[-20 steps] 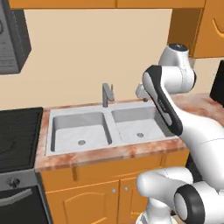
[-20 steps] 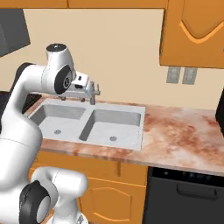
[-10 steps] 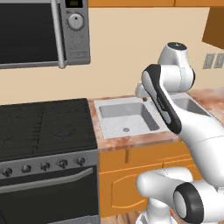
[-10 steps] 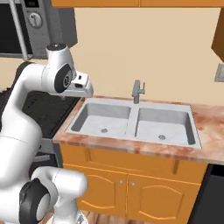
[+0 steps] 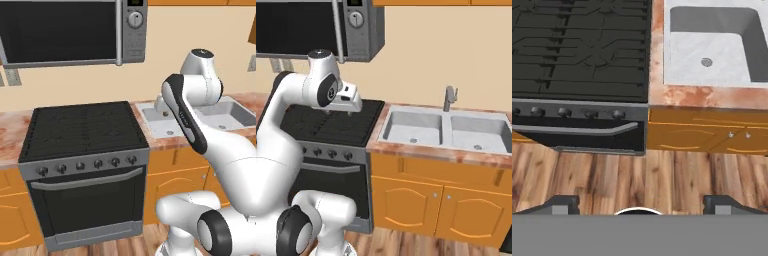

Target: Close all open cabinet doors.

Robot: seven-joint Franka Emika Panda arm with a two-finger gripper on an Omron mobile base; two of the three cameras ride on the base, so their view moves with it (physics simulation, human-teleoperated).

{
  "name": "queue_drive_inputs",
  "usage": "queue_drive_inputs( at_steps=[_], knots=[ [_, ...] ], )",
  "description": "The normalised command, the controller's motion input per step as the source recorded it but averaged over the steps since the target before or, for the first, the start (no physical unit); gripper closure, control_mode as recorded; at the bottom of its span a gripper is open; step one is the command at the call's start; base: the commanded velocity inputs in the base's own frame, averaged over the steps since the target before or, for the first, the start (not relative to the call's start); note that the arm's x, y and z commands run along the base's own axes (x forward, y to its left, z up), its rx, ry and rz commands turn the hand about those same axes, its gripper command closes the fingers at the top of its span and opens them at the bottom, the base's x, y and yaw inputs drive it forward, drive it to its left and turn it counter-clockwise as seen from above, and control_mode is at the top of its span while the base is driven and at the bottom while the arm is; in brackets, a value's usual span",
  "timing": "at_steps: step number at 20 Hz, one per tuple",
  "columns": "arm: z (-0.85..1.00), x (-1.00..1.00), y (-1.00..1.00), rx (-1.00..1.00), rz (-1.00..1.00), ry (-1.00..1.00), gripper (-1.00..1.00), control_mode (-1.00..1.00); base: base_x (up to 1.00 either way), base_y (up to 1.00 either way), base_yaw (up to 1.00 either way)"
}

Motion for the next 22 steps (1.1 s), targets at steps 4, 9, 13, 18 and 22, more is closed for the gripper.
queue_drive_inputs(
  at_steps=[4,9,13,18,22],
  knots=[
    [0.0,0.0,0.0,0.0,0.0,0.0,-1.0,1.0,-0.31,0.77,0.01],
    [0.0,0.0,0.0,0.0,0.0,0.0,-1.0,1.0,-0.22,0.83,0.0],
    [0.0,0.0,0.0,0.0,0.0,0.0,-1.0,1.0,-0.26,0.88,0.01],
    [0.0,0.0,0.0,0.0,0.0,0.0,-1.0,1.0,-0.26,0.91,0.01],
    [0.0,0.0,0.0,0.0,0.0,0.0,-1.0,1.0,-0.25,0.92,0.01]
  ],
)
